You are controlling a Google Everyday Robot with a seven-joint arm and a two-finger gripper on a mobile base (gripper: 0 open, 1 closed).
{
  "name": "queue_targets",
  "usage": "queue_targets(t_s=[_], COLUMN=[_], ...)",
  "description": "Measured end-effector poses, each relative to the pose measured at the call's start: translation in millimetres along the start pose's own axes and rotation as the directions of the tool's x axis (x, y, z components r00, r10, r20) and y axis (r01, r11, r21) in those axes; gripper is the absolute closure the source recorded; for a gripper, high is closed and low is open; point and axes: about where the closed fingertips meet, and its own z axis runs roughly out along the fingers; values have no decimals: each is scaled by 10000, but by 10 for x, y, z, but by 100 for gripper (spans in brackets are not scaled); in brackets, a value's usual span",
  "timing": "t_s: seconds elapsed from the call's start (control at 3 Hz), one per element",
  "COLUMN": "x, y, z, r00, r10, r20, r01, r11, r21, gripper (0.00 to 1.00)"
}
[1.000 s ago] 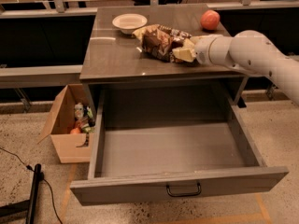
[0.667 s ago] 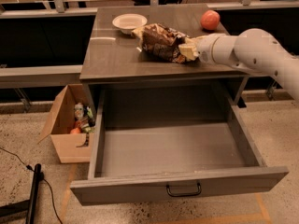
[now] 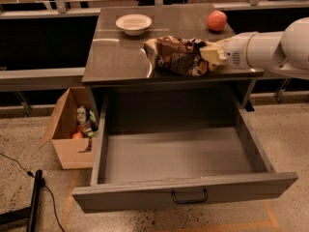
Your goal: Place brown chip bag into top drawer
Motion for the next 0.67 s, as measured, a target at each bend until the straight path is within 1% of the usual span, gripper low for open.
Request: queue_targets(t_s=[0.33, 0.67], x=[44, 66], y=[459, 945], z=[-265, -450], r00=[9992, 9987], r10=[406, 505], r20=[45, 89], r01=[-398, -471], r11=[9926, 9720], r21=[-1149, -2304], gripper=[100, 100])
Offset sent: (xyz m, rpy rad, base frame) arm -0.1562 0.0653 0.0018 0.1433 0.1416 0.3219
